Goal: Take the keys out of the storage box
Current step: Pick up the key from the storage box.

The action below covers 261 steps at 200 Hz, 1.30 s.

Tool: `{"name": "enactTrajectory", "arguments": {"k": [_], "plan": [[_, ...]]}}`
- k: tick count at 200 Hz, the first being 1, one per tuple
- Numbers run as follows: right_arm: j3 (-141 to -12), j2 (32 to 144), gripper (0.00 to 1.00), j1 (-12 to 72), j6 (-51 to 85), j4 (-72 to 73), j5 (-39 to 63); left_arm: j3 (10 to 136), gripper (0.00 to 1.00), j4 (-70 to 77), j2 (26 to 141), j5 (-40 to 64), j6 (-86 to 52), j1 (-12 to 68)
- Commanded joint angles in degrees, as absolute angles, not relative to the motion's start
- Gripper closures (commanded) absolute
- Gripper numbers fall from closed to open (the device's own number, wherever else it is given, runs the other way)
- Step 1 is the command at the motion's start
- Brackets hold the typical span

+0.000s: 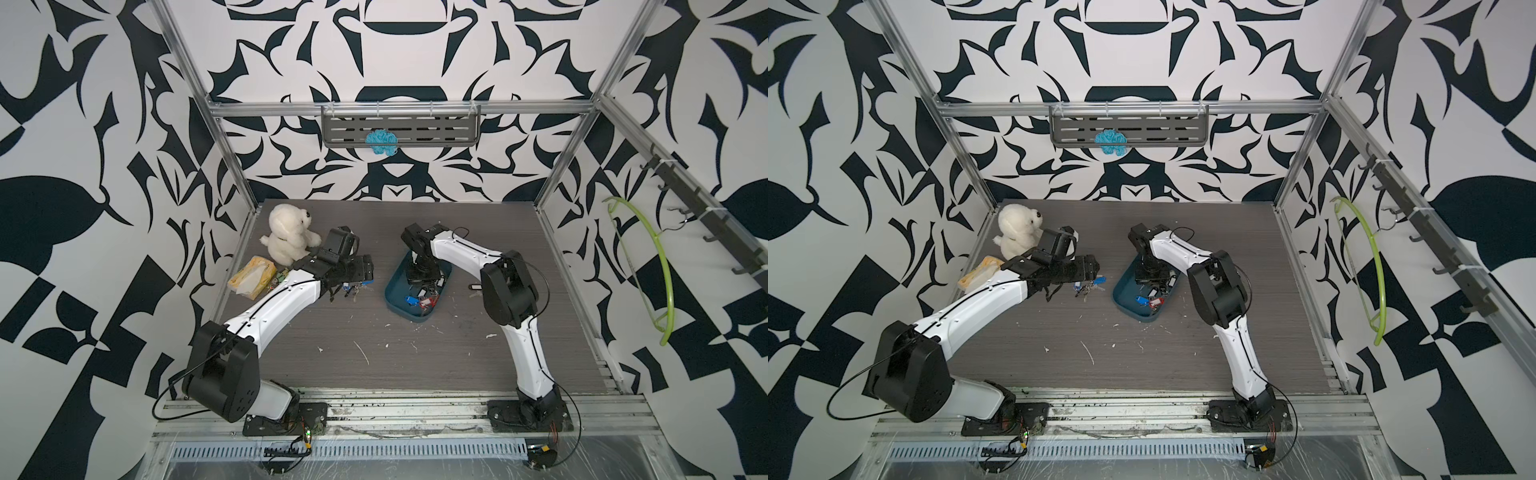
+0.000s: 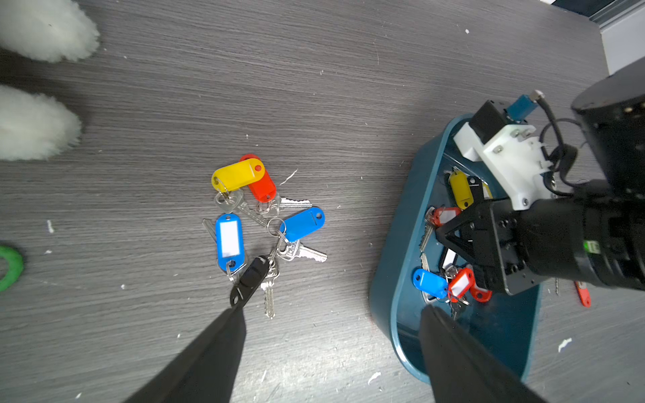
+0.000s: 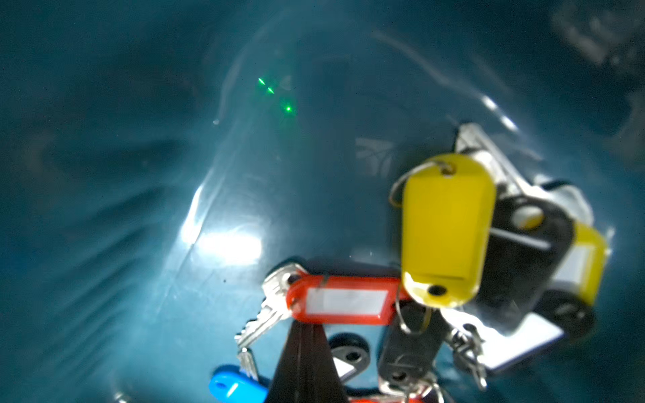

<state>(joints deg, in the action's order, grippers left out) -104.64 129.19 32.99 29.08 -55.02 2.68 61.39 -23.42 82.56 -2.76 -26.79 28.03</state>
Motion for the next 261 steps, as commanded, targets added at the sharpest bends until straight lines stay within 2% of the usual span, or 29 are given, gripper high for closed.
{"name": "enactTrajectory", "arguments": {"k": [1, 49, 66, 72, 80, 104, 108, 114, 156, 261], "plan": [[-106.6, 127.9, 1.00, 33.2, 28.9, -56.5, 0.6, 61.5, 0.14, -24.2, 82.9, -3.2, -26.7, 28.3], [-104.9, 123.4, 1.00, 33.1, 30.1, -55.9, -0.1, 61.5, 0.14, -24.3, 82.8, -3.3, -26.6, 28.3], [-105.1, 122.9, 0.68, 32.9, 29.9, -56.0, 0.2, 61.5, 0.14, -24.1, 82.8, -3.3, -26.6, 28.4], [-105.4, 123.0, 0.59, 32.8, 29.6, -56.2, 0.4, 61.5, 0.14, -24.1, 82.8, -3.2, -26.6, 28.3], [-106.1, 123.6, 0.52, 32.6, 29.3, -57.0, 0.4, 61.4, 0.14, -24.1, 82.8, -3.2, -26.6, 28.4], [-108.6, 126.0, 0.42, 31.9, 28.5, -59.5, 0.8, 61.5, 0.14, -24.1, 82.9, -3.2, -26.6, 28.5], [-108.8, 126.3, 0.32, 31.9, 28.3, -59.4, 1.1, 61.4, 0.14, -24.2, 82.8, -3.2, -26.6, 28.5], [-109.2, 126.8, 0.29, 31.9, 28.2, -59.4, 1.5, 61.3, 0.14, -24.2, 82.9, -3.3, -26.6, 28.5], [-113.2, 131.1, 0.28, 31.9, 28.2, -60.6, 1.8, 61.4, 0.14, -24.4, 83.2, -3.2, -26.6, 28.5], [-118.1, 133.8, 0.61, 31.9, 30.0, -63.1, 0.4, 61.8, 0.14, -24.7, 83.3, -3.2, -26.1, 28.5]]}}
